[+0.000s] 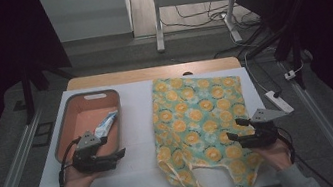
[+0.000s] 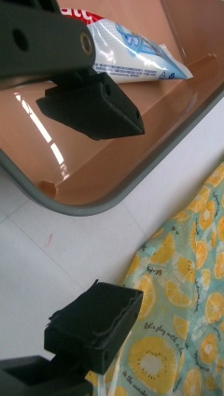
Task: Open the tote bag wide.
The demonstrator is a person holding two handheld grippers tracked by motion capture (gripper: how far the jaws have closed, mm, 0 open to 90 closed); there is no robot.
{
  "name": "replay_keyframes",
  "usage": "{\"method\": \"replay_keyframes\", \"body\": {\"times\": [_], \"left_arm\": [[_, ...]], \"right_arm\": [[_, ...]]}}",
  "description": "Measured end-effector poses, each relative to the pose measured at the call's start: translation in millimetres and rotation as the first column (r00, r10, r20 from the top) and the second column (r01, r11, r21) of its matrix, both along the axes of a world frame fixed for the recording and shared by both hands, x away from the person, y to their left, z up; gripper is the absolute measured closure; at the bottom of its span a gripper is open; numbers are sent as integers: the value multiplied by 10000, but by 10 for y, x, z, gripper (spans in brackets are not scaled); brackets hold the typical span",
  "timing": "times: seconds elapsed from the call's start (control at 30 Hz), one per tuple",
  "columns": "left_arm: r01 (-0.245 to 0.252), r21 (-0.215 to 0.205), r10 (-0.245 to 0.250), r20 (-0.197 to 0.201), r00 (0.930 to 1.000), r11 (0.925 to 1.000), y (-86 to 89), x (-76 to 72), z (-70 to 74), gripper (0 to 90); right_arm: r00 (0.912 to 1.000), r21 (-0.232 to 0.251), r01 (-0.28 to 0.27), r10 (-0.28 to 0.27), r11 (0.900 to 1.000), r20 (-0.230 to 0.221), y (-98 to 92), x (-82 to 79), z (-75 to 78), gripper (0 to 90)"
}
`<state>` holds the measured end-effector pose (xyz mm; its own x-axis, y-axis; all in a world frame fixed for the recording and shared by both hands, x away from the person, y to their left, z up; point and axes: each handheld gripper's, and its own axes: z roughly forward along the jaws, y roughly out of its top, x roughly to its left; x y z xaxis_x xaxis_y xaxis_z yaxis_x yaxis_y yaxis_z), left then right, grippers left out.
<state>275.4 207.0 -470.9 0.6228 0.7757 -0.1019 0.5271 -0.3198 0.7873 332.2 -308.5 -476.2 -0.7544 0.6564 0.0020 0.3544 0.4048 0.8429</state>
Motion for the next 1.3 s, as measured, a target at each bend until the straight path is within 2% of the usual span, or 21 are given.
{"method": "replay_keyframes", "body": {"times": [0.17, 0.33, 0.47, 0.67, 0.9, 0.97, 1.1, 1.23, 1.3], "left_arm": [[11, 59, -10, -85, 10000, 10000, -3, 25, -20, 190], [45, 8, -45, 28, 10000, 10000, 1, 2, 3, 194], [78, 208, -79, 45, 10000, 9998, -17, -20, 2, 194], [49, 197, -50, 43, 10000, 9998, -27, -22, 11, 199], [528, 64, -528, -11, 9986, 9986, -166, -13, 43, 207], [891, 94, -890, -31, 9960, 9960, -273, 1, 54, 209], [1133, 136, -1133, -26, 9936, 9935, -353, 16, 63, 214], [1344, 356, -1343, -52, 9909, 9903, -441, 40, 75, 216], [1491, 635, -1506, 199, 9884, 9868, -520, 49, 146, 216]], "right_arm": [[10000, -2, -31, 31, 10000, 71, -6, -14, 22, 327], [9998, -78, -37, 38, 10000, 175, 0, -32, 29, 330], [9996, -179, -82, 87, 9998, 262, 26, -48, 46, 331], [9993, -177, -55, 62, 9998, 365, 29, -73, 72, 334], [9990, -183, -105, 112, 9998, 425, 41, -82, 86, 336], [9992, -208, -115, 123, 9997, 381, 46, -76, 76, 336], [9992, -267, -154, 164, 9995, 366, 59, -82, 68, 336], [9990, -244, -227, 236, 9994, 379, 86, -84, 75, 338], [9989, -276, -274, 284, 9992, 375, 96, -84, 74, 337]]}}
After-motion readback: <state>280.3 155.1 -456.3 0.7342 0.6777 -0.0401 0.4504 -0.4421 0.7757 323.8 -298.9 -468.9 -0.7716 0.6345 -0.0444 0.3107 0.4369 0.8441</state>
